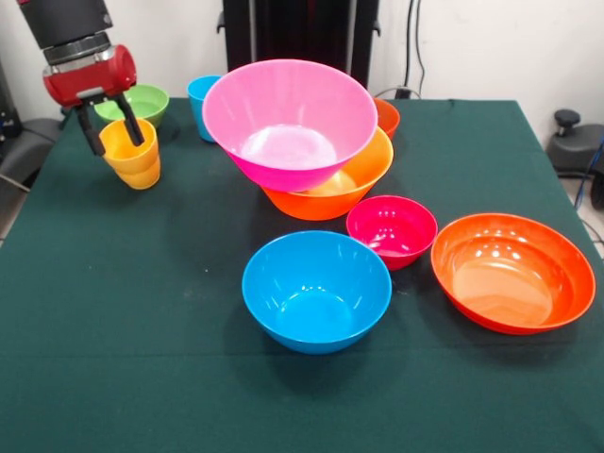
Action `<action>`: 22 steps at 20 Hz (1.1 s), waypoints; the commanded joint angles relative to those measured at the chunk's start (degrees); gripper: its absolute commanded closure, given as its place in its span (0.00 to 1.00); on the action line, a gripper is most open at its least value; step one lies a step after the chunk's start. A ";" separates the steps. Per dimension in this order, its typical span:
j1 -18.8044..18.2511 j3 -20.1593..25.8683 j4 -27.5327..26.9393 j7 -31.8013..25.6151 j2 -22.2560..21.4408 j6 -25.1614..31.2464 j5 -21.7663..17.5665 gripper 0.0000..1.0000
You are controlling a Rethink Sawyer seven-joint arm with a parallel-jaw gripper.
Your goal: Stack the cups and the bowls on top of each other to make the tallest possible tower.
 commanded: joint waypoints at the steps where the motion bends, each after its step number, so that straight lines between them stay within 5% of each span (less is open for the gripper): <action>1: 2.74 -4.36 2.73 -12.51 -1.35 -1.04 -7.19 0.00; 12: 0.67 -0.05 12.68 -6.14 -16.05 0.23 -0.60 0.00; 22: 3.19 -3.56 7.44 -7.48 -10.74 -1.20 -3.83 0.00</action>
